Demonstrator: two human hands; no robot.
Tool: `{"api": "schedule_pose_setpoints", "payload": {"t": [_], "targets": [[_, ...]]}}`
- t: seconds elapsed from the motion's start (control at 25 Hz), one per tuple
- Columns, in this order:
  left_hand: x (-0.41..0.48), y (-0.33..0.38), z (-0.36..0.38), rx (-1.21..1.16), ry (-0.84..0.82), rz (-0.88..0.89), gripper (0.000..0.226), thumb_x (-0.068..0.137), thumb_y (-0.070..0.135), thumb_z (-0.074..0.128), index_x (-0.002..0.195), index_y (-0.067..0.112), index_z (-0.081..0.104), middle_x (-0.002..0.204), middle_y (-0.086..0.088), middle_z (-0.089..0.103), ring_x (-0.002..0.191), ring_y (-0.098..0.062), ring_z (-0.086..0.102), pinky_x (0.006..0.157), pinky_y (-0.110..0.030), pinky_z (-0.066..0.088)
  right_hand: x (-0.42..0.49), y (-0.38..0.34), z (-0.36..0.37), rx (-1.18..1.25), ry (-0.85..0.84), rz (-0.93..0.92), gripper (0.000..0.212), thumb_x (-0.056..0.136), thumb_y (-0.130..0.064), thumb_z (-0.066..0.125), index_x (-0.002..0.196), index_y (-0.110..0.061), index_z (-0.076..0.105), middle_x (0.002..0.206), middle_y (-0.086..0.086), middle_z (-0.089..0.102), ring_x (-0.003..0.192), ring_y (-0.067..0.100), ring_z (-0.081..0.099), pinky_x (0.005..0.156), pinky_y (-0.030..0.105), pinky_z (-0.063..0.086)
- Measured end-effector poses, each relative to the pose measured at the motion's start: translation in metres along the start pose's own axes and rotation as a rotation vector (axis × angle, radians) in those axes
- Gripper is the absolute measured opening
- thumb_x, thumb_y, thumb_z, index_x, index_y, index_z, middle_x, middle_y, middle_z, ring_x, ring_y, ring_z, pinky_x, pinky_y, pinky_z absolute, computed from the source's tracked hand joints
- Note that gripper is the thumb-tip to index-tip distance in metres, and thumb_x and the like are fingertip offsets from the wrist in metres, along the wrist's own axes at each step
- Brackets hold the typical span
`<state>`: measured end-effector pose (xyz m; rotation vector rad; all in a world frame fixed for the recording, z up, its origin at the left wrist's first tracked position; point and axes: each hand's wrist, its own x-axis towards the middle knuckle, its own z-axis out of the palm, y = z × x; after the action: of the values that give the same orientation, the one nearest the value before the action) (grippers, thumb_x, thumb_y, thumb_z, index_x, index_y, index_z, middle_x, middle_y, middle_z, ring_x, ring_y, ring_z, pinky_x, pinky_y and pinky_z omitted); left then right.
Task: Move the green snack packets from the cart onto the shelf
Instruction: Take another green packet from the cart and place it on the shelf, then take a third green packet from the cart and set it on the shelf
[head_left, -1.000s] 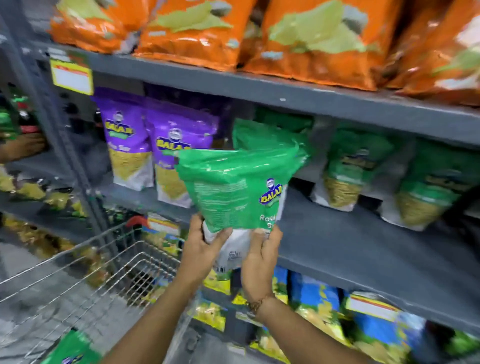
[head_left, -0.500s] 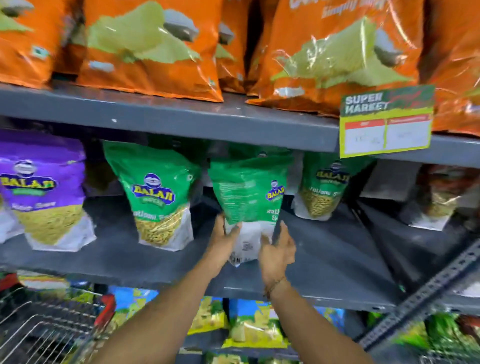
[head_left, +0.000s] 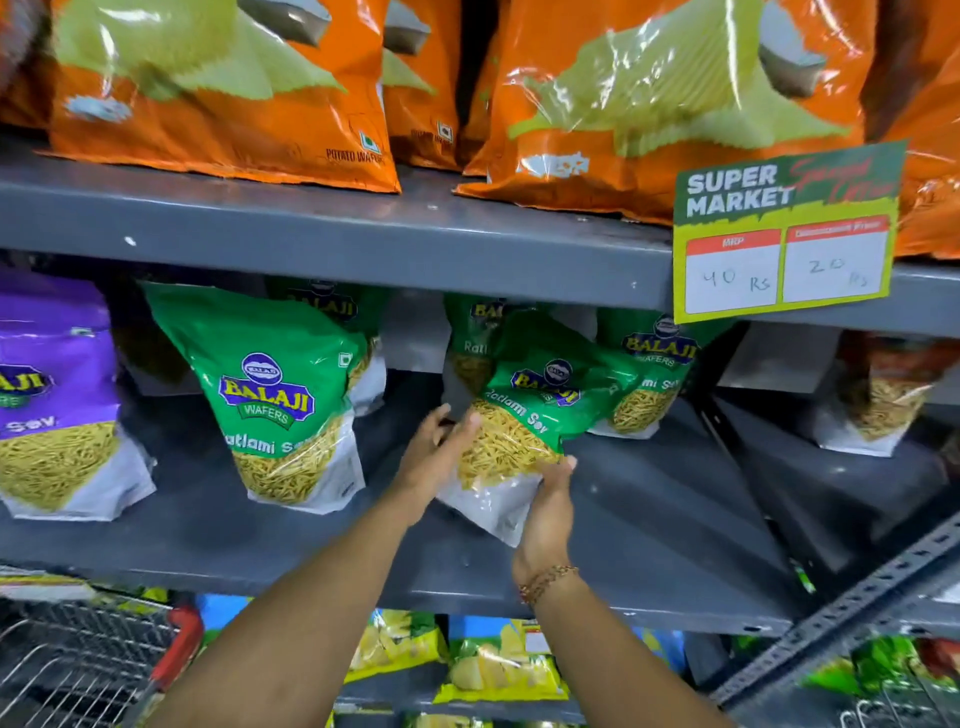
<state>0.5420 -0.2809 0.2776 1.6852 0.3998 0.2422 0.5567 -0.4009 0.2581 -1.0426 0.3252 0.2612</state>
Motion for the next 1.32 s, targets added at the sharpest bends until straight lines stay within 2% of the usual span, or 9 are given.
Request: {"api": "schedule_pose_setpoints", "payload": {"t": [0.2, 0.36, 0.44, 0.56, 0.72, 0.88, 1.12, 1.24, 1.32], "targets": [[-0.036, -0.035, 0.001, 0.087, 0.048, 0.129, 0.070, 0.055, 0.067, 0.066, 0.111, 0.031, 0.044, 0.102, 0.016, 0.062, 0.092, 0.014, 0.059, 0.079, -0.009, 0.048, -0.016, 0.006, 0.006, -0.131, 0.117, -0.186, 0.003, 0.091, -0.021, 0.050, 0.092, -0.023, 0.048, 0.102, -0.002, 0.048, 0.089, 0.009, 0.049, 0.086, 0.022, 0.041], [-0.052, -0.043, -0.007, 0.103, 0.028, 0.175, 0.049, 0.073, 0.026, 0.072, 0.111, 0.027, 0.040, 0.104, 0.011, 0.059, 0.094, 0.016, 0.056, 0.078, -0.003, 0.044, -0.016, 0.005, 0.002, -0.115, 0.094, -0.247, 0.040, 0.083, 0.009, 0.050, 0.112, -0.015, 0.036, 0.085, -0.003, 0.045, 0.071, 0.006, 0.047, 0.060, 0.011, 0.042], [-0.053, -0.047, -0.009, 0.131, 0.074, 0.194, 0.047, 0.072, 0.020, 0.074, 0.106, 0.026, 0.042, 0.104, 0.009, 0.060, 0.094, 0.014, 0.056, 0.076, -0.002, 0.044, -0.009, 0.004, 0.000, -0.236, 0.046, -0.311, 0.047, 0.081, 0.012, 0.049, 0.121, -0.011, 0.039, 0.094, 0.002, 0.053, 0.075, 0.008, 0.051, 0.061, 0.012, 0.046], [-0.048, -0.047, -0.007, 0.165, 0.187, 0.193, 0.045, 0.070, 0.021, 0.076, 0.102, 0.017, 0.046, 0.101, -0.004, 0.062, 0.092, -0.016, 0.059, 0.074, -0.030, 0.048, 0.000, 0.003, 0.002, -0.397, -0.046, -0.372, 0.046, 0.081, 0.012, 0.050, 0.121, -0.011, 0.049, 0.108, 0.009, 0.061, 0.093, 0.016, 0.059, 0.077, 0.025, 0.050], [-0.041, -0.035, 0.002, 0.235, 0.225, 0.158, 0.045, 0.068, 0.019, 0.078, 0.095, 0.009, 0.044, 0.096, -0.009, 0.060, 0.088, -0.022, 0.055, 0.070, -0.036, 0.045, 0.004, -0.002, 0.004, -0.524, -0.021, -0.378, 0.054, 0.081, 0.011, 0.047, 0.128, -0.016, 0.045, 0.111, 0.006, 0.062, 0.097, 0.016, 0.057, 0.083, 0.032, 0.047], [-0.040, -0.024, 0.008, 0.249, 0.233, 0.088, 0.045, 0.067, 0.015, 0.078, 0.086, 0.012, 0.037, 0.091, -0.007, 0.051, 0.089, -0.023, 0.051, 0.067, -0.030, 0.036, 0.005, 0.003, 0.004, -0.620, 0.006, -0.375, 0.065, 0.081, 0.008, 0.043, 0.138, -0.021, 0.034, 0.129, 0.004, 0.058, 0.109, 0.020, 0.058, 0.101, 0.042, 0.047], [-0.064, -0.047, -0.024, 0.272, 0.089, 0.047, 0.053, 0.073, 0.028, 0.072, 0.118, 0.011, 0.049, 0.122, -0.006, 0.057, 0.113, -0.020, 0.052, 0.084, -0.025, 0.039, -0.035, 0.028, 0.013, -0.480, 0.131, -0.338, 0.057, 0.084, 0.002, 0.046, 0.138, -0.003, 0.032, 0.134, 0.012, 0.051, 0.120, 0.023, 0.048, 0.102, 0.033, 0.040], [-0.098, -0.056, -0.069, 0.216, 0.173, 0.128, 0.025, 0.082, 0.021, 0.064, 0.104, 0.010, 0.062, 0.103, -0.011, 0.071, 0.093, -0.016, 0.064, 0.089, -0.028, 0.049, -0.066, 0.057, 0.037, -0.424, 0.297, -0.423, 0.038, 0.074, -0.001, 0.052, 0.111, -0.002, 0.054, 0.118, 0.026, 0.058, 0.108, 0.027, 0.053, 0.101, 0.049, 0.042], [-0.127, -0.066, -0.123, 0.179, 0.332, 0.154, 0.011, 0.085, 0.020, 0.060, 0.089, 0.012, 0.066, 0.082, -0.012, 0.073, 0.074, -0.015, 0.067, 0.077, -0.029, 0.052, -0.106, 0.101, 0.070, -0.565, 0.389, -0.286, 0.036, 0.081, -0.003, 0.056, 0.116, 0.001, 0.051, 0.119, 0.027, 0.054, 0.115, 0.036, 0.049, 0.102, 0.050, 0.034]]}}
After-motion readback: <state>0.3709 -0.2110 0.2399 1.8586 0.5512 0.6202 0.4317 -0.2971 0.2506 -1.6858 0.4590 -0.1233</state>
